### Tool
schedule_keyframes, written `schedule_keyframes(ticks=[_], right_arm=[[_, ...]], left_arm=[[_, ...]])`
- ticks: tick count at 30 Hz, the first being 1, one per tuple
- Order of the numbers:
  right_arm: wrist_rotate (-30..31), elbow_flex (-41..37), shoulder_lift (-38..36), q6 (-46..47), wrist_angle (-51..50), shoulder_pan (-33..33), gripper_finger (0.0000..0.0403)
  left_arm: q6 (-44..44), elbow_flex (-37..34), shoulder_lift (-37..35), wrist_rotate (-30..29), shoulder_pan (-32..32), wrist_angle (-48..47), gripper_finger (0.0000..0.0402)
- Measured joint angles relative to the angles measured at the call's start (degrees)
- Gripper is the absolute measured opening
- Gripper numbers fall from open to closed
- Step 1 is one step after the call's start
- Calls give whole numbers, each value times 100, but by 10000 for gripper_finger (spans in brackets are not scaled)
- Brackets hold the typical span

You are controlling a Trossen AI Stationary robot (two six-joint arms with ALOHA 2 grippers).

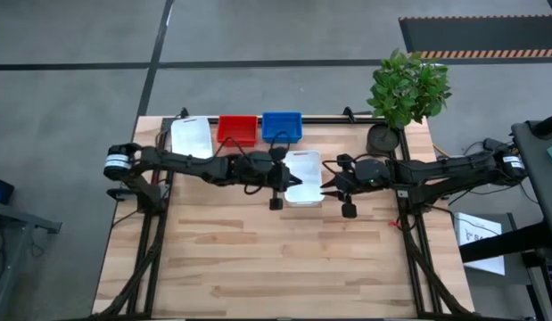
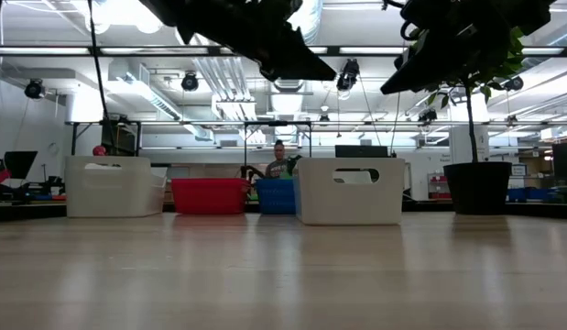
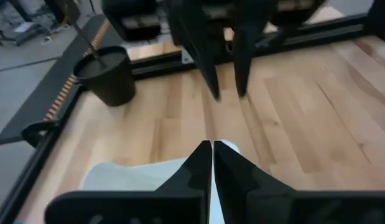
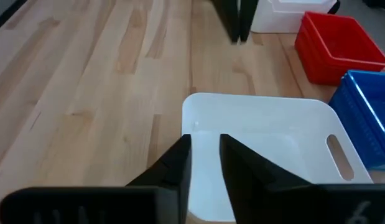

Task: Stack baskets by color
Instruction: Stack the bottom white bin on the white bins

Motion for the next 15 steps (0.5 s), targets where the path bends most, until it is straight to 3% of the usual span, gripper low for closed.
schedule_keyframes(ticks=[5, 15], right_arm=[[-4, 0, -396, -138, -96, 1, 129], [-4, -109, -910, -393, -132, 0, 184]], left_arm=[[-23, 162, 332, 226, -97, -34, 33], [-461, 740, 1177, 293, -170, -24, 179]])
